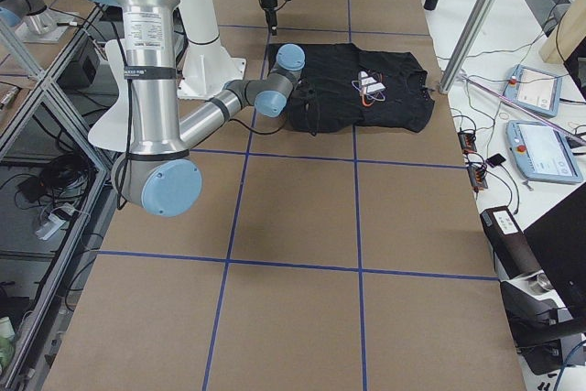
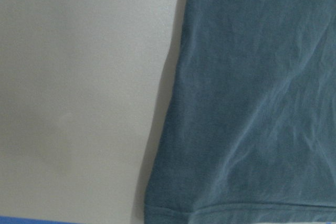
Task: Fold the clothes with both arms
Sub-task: 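Pinch the hem corners nearest the robot firmly with both grippers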
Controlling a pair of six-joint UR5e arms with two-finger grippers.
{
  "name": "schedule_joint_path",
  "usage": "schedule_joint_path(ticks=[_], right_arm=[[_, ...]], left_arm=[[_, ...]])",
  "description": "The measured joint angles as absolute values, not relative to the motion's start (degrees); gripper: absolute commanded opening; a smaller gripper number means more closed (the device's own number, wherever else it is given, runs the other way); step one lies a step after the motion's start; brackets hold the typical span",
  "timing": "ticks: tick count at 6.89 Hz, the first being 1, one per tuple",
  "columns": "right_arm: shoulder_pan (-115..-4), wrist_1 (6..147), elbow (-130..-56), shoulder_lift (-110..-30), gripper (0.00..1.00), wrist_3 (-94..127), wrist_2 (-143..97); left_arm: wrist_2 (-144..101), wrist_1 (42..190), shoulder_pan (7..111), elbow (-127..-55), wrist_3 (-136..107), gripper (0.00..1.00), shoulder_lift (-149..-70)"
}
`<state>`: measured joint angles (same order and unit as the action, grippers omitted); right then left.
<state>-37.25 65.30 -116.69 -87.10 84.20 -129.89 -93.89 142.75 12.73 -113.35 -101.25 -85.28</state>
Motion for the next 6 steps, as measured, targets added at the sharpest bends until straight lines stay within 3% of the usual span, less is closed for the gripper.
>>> schedule_joint_path(ticks=[2,3,4,6], right_arm=[[-37.2,65.3,-116.6,-87.1,0.0,84.2,-129.8],[-37.3,65.3,-116.6,-87.1,0.0,84.2,-129.8],[-37.3,65.3,-116.6,-87.1,0.0,84.2,-129.8],[-37.6,65.3,-116.7,-87.0,0.0,84.2,-129.9]], left_arm=[[-93.9,143.4,12.6,-110.2,-101.3,0.99,-87.7],[-94.0,143.2,12.6,-109.5,-101.3,0.82,-88.5],[-94.0,142.7,12.6,-108.7,-101.4,0.72,-89.7],[-94.2,141.2,12.5,-107.7,-101.4,0.72,-91.7]])
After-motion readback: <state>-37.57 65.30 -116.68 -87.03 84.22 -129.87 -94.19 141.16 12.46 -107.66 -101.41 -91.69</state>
